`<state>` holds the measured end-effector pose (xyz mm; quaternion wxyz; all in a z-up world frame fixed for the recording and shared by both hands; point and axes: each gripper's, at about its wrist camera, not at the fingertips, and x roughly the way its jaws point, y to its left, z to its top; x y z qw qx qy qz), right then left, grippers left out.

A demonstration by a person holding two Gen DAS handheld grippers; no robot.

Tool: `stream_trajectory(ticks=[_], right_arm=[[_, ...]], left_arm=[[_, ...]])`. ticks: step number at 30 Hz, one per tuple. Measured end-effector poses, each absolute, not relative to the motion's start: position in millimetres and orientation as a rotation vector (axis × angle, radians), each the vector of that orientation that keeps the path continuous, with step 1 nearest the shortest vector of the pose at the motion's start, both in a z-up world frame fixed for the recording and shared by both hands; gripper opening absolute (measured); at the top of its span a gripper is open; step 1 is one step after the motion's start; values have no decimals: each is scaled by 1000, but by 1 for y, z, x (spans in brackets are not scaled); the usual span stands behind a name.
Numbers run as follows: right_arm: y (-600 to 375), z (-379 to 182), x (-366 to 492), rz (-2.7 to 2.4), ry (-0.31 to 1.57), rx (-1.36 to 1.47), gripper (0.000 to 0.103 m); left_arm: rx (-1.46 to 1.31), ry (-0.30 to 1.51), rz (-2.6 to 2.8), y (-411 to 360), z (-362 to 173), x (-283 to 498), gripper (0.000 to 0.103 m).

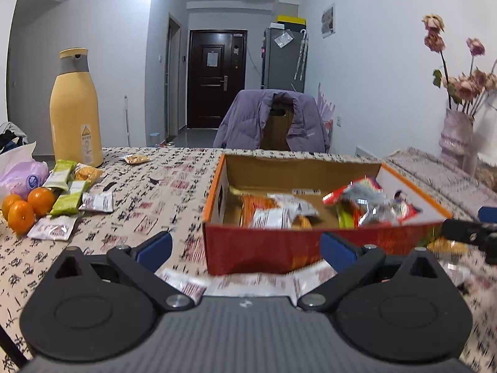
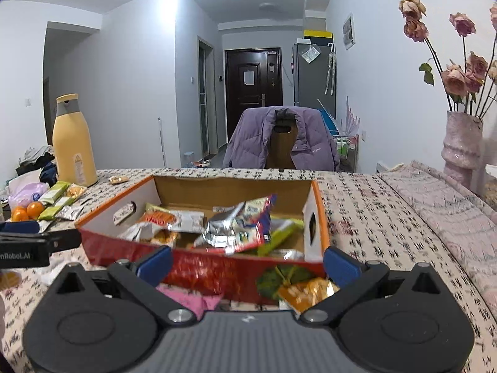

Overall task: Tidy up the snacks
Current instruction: 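Move both grippers back from the box to the snack pile, then grasp the yellow-and-white snack packet with the right gripper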

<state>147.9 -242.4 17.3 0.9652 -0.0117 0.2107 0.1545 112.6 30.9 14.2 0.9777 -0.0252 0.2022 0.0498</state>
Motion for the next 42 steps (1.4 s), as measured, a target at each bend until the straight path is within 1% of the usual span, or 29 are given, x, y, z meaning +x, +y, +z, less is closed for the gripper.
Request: stream_trajectory(ticks=[5,14,22,30,31,34,36,37,38,39,42], right_arm=[[-247,5,135,313,444,-32,103],[-250,-8,130,252,475,-74,103],[-257,-13,137,200,501,-74,103],[-262,-13,167,150,536,-86,102],[-263,-13,172,148,544,-89,100],[-265,-15,186,133,582,-92,90],[-266,-18,195,141,604,-86,87],[-265,-21,198,144,615,-84,82],[-265,-23,200,146,624,-84,73],[-265,-24,201,148,631,-83,68],[-266,-25,198,152,617,-74,63]], left_arm=[[-57,418,99,34,0,109,103],[-62,394,101,36,-4,108,103],[-29,392,86,28,-7,107,103],[-38,393,92,30,-7,108,103],[-39,394,92,30,-7,108,103],[-42,398,91,31,-8,108,103],[-43,400,89,31,-8,108,103],[-43,401,89,31,-8,108,103],[-44,401,88,31,-8,108,103],[-45,401,87,31,-8,108,103],[-47,401,84,31,-8,108,103]])
